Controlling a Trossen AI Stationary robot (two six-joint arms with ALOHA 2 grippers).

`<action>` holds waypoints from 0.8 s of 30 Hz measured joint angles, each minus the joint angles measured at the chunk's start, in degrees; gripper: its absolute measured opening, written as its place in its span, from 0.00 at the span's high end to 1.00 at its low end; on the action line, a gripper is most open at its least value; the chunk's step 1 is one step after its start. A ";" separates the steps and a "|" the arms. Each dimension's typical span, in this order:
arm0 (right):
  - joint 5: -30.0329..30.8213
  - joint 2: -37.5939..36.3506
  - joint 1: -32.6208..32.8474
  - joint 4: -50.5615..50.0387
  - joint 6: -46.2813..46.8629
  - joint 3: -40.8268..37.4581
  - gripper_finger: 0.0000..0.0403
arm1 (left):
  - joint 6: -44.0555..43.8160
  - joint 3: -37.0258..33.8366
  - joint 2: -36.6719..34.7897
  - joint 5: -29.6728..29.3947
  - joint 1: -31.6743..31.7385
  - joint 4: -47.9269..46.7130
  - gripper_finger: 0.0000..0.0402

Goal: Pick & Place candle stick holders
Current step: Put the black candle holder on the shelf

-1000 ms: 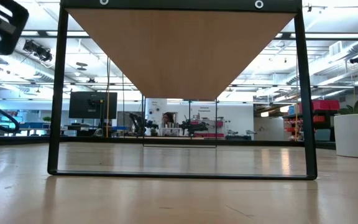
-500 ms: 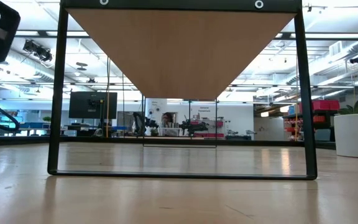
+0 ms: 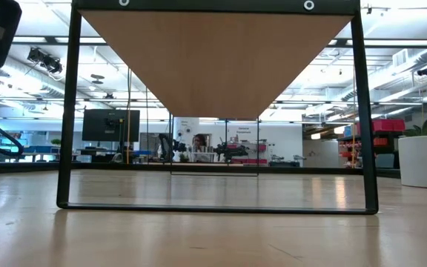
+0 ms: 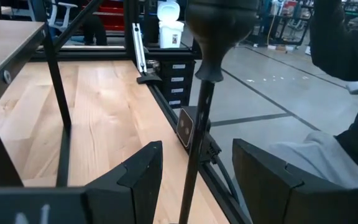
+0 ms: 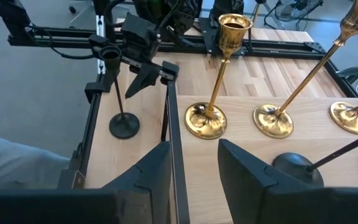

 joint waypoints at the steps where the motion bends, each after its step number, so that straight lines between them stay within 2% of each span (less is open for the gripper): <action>1: 0.00 0.00 0.00 -0.02 0.00 0.00 0.67 | 0.00 0.02 0.00 0.01 0.00 0.02 0.51; 7: 0.00 0.00 0.00 -0.04 -0.17 0.00 0.67 | -0.24 0.02 0.00 0.10 0.75 0.21 0.52; 11: 0.00 0.00 -0.02 -0.04 -0.31 0.00 0.67 | -0.18 0.02 0.00 0.55 1.49 0.16 0.57; 16: 0.00 0.00 -0.02 -0.04 -0.33 0.00 0.67 | -0.22 0.02 0.00 3.54 1.88 0.05 0.67; 24: 0.00 0.00 0.00 -0.04 -0.26 0.00 0.67 | -0.11 0.02 0.00 3.58 1.86 -0.06 0.90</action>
